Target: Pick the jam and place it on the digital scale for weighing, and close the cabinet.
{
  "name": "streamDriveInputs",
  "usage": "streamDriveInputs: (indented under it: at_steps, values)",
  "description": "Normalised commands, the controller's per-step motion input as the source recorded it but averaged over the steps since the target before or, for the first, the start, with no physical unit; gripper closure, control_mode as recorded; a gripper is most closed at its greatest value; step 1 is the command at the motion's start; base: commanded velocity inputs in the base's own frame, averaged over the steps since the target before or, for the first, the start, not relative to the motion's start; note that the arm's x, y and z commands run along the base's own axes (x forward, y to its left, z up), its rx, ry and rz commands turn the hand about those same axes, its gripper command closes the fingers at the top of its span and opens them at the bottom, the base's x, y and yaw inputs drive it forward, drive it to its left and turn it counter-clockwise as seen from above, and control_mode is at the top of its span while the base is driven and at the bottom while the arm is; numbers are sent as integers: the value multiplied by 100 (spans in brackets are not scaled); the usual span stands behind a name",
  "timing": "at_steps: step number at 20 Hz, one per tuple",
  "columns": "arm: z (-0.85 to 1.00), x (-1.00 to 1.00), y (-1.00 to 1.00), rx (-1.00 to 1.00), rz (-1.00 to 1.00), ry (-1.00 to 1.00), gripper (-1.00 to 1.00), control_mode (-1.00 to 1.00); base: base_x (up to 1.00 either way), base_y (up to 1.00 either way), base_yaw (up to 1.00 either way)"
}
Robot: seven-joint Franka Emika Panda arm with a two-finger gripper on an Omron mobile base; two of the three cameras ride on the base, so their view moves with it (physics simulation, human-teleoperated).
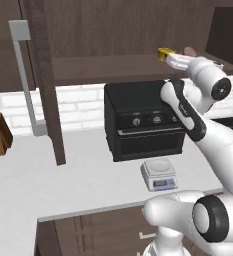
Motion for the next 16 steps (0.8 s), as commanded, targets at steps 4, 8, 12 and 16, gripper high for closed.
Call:
streamDriveInputs:
  at_steps: [4, 8, 12, 16]
  values:
    - [54, -100, 1, 1, 0, -18, 100, -100, 0, 0, 0]
    - [22, -100, 1, 12, 0, 3, 100, -100, 0, 0, 0]
    - [0, -99, 2, 1, 5, 32, 100, -100, 0, 0, 0]
    - [-26, -79, 4, -3, 15, 34, 100, -100, 0, 0, 0]
